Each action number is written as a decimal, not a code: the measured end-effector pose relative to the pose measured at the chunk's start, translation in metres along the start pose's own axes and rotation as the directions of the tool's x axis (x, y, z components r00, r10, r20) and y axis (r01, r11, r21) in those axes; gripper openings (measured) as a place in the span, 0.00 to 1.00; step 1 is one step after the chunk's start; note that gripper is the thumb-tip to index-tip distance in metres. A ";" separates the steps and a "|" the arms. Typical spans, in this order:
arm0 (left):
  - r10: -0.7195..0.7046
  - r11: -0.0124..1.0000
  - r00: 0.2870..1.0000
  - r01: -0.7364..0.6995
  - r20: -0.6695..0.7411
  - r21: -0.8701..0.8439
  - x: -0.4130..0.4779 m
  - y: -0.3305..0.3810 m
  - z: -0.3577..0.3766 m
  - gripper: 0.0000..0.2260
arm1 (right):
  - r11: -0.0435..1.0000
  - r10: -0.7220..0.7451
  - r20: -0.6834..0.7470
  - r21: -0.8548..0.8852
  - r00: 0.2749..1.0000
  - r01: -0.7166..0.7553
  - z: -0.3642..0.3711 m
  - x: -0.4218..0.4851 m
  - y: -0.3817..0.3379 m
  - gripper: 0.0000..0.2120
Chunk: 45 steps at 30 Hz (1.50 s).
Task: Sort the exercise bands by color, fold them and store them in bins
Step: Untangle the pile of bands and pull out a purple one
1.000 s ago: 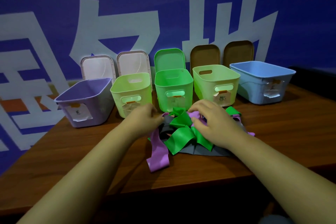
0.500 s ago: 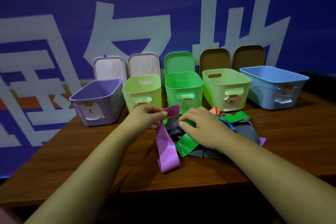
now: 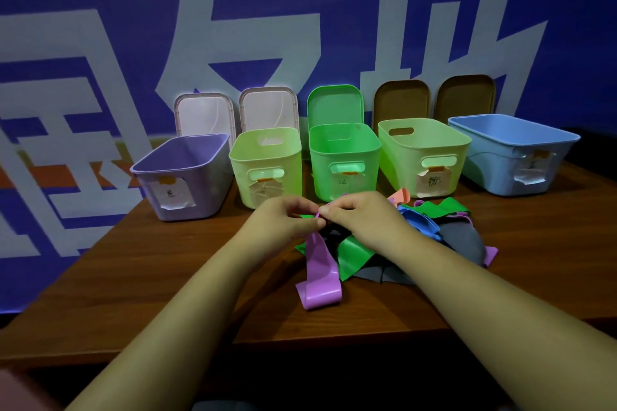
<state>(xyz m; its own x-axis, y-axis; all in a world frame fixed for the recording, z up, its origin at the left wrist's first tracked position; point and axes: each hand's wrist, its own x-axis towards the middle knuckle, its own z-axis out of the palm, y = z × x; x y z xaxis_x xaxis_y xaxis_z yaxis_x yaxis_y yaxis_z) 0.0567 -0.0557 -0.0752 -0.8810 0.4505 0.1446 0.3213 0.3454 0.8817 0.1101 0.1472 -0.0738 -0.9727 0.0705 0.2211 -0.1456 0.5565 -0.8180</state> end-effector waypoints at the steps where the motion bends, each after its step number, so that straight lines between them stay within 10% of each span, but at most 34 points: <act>1: 0.003 1.000 1.000 -0.003 -0.007 0.006 0.000 -0.001 0.001 0.08 | 1.000 0.007 -0.003 0.003 1.000 -0.007 0.000 0.000 0.000 0.08; 19: -0.073 0.984 0.995 0.059 -0.074 -0.165 -0.004 0.002 0.007 0.06 | 0.991 -0.047 0.074 -0.121 0.996 0.056 0.003 -0.006 -0.008 0.08; 27: 0.066 0.997 0.930 -0.047 -0.362 0.061 -0.011 0.031 -0.017 0.03 | 0.892 -0.083 0.052 -0.441 0.995 0.097 -0.009 -0.010 -0.022 0.13; 34: 0.216 0.976 0.927 -0.201 -0.307 0.082 -0.027 0.062 -0.041 0.06 | 0.843 -0.145 -0.039 -0.528 0.989 0.103 -0.017 -0.006 -0.044 0.09; 38: 0.241 0.963 0.938 -0.199 -0.249 0.182 -0.035 0.080 -0.051 0.05 | 0.996 0.020 -0.073 -0.084 0.997 -0.026 -0.011 0.000 -0.049 0.08; 41: 0.263 0.951 0.939 -0.213 -0.223 0.225 -0.038 0.084 -0.054 0.04 | 0.840 0.227 0.077 0.489 0.971 -0.236 -0.003 -0.002 -0.056 0.05; 45: 0.327 0.924 0.915 -0.257 -0.236 0.285 -0.035 0.081 -0.050 0.03 | 0.788 0.256 0.234 0.511 0.938 -0.343 0.016 -0.009 -0.057 0.10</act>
<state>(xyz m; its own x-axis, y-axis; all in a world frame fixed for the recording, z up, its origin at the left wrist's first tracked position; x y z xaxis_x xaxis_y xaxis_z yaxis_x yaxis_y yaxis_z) 0.0960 -0.0846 0.0131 -0.7829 0.3305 0.5271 0.6220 0.4377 0.6493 0.1238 0.1015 -0.0379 -0.9919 0.0146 -0.1264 0.1262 -0.0088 -0.9920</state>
